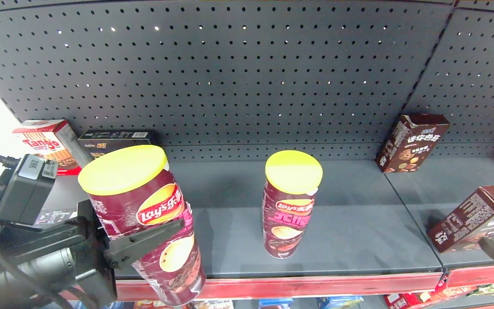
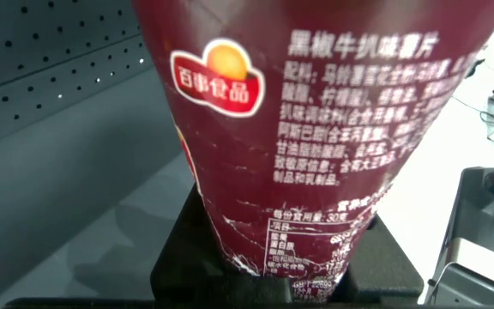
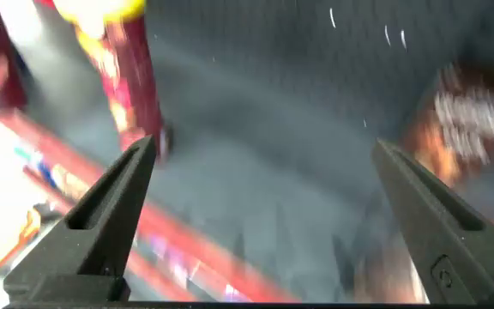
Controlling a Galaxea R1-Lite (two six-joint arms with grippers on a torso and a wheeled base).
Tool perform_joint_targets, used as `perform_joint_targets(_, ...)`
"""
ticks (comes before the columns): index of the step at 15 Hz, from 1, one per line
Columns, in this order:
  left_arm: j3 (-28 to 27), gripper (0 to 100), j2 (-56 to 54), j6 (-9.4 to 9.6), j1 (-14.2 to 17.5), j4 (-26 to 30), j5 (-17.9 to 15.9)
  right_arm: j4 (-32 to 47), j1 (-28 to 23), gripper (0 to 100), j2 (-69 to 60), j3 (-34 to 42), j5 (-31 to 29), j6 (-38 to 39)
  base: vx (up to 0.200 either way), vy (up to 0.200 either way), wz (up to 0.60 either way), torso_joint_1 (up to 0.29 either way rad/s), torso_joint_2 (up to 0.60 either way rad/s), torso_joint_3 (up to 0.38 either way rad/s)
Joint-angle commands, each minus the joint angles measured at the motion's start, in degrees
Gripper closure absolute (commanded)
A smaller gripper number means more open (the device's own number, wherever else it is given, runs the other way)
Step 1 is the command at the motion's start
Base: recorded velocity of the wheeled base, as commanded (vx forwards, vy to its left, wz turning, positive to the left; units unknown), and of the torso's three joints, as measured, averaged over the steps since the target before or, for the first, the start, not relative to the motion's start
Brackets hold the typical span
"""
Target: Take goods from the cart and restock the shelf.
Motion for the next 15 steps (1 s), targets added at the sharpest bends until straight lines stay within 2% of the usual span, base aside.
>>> perform_joint_targets(1,0.4,100,-0.3,-0.02,-0.1,0.1,0.0,17.5,-0.2,0,-23.8,6.9,-3.3,2.7,0.0,0.0,0.0,0.0,0.0,0.0)
perform_joint_targets(3,0.2,100,-0.9,-0.02,-0.1,0.3,0.0,28.0,-2.1,0,-34.1,10.5,-5.9,4.2,0.0,0.0,0.0,0.0,0.0,0.0)
perform_joint_targets(5,0.4,100,-1.3,-0.02,-0.1,0.4,0.0,31.9,-3.8,0,-41.2,16.3,-6.8,5.0,0.0,0.0,0.0,0.0,0.0,0.0)
perform_joint_targets(6,0.4,100,-1.4,-0.02,-0.1,0.5,0.0,31.4,-3.8,0,-41.2,16.5,-6.9,5.4,0.0,0.0,0.0,0.0,0.0,0.0)
perform_joint_targets(8,0.7,100,-1.7,-0.02,-0.1,0.5,0.1,30.2,-3.9,0,-41.2,16.8,-12.5,6.7,0.0,0.0,0.0,0.0,0.0,0.0)
perform_joint_targets(9,0.7,100,-1.7,-0.02,-0.2,0.5,0.0,30.2,-5.7,0,-40.0,16.8,-14.4,6.9,0.0,0.0,0.0,0.0,0.0,0.0)
perform_joint_targets(10,0.7,100,-1.7,-0.02,-0.2,0.5,0.0,30.2,-8.5,0,-36.8,16.8,-15.5,6.9,0.0,0.0,0.0,0.0,0.0,0.0)
perform_joint_targets(11,0.5,100,-1.7,0.16,-0.3,0.5,-0.1,30.0,-16.2,0,-34.1,16.8,-15.1,6.4,0.0,0.0,0.0,0.0,0.0,0.0)
perform_joint_targets(12,0.0,100,-1.6,0.16,-0.3,0.4,-0.1,29.7,-19.5,0,-35.0,17.1,-13.1,6.4,0.0,0.0,0.0,0.0,0.0,0.0)
perform_joint_targets(13,0.0,100,-1.5,0.16,-0.3,0.3,-0.1,28.4,-19.4,0,-35.2,17.9,-14.7,7.4,0.0,0.0,0.0,0.0,0.0,0.0)
perform_joint_targets(14,0.2,100,-1.7,0.16,-0.3,0.3,-0.1,22.8,-19.4,0,-35.2,20.4,-18.8,9.4,0.0,0.0,0.0,0.0,0.0,0.0)
perform_joint_targets(15,0.1,100,-1.6,0.24,-0.3,0.3,-0.2,19.4,-19.4,0,-35.2,21.7,-19.8,10.0,0.0,0.0,0.0,0.0,0.0,0.0)
